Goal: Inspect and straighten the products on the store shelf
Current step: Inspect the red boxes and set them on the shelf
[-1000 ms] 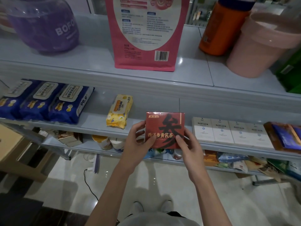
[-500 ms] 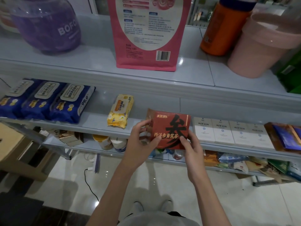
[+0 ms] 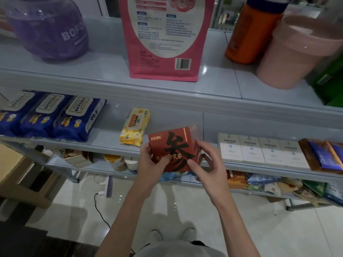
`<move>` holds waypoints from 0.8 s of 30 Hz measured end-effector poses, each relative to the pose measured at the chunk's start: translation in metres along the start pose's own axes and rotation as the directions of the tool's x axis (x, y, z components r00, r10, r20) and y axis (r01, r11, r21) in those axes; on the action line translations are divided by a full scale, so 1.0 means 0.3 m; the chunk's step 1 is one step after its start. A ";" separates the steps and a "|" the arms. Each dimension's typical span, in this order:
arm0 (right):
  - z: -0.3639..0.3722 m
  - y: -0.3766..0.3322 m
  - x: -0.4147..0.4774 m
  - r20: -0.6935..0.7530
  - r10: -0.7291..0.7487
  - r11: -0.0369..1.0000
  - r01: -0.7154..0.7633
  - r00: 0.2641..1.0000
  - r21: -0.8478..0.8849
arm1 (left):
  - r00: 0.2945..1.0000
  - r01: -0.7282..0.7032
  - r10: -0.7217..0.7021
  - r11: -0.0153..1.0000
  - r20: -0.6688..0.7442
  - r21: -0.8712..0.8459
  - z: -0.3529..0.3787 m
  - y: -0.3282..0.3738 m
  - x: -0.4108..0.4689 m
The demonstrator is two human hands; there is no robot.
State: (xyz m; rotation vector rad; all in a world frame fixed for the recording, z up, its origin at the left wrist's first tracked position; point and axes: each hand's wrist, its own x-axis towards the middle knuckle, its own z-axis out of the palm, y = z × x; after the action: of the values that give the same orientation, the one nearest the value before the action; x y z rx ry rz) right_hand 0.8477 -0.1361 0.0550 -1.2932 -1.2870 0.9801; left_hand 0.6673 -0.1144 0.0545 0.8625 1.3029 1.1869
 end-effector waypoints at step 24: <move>-0.015 0.009 0.013 -0.077 0.190 0.977 -0.181 0.979 0.111 | 0.984 -0.154 0.137 0.978 0.117 0.144 -0.011 0.005 0.015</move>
State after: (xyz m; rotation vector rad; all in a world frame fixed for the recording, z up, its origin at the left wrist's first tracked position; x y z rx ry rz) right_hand 0.8528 -0.1325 0.0534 -1.3778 -1.0494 1.0940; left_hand 0.6633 -0.1102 0.0544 1.1345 1.2728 1.1479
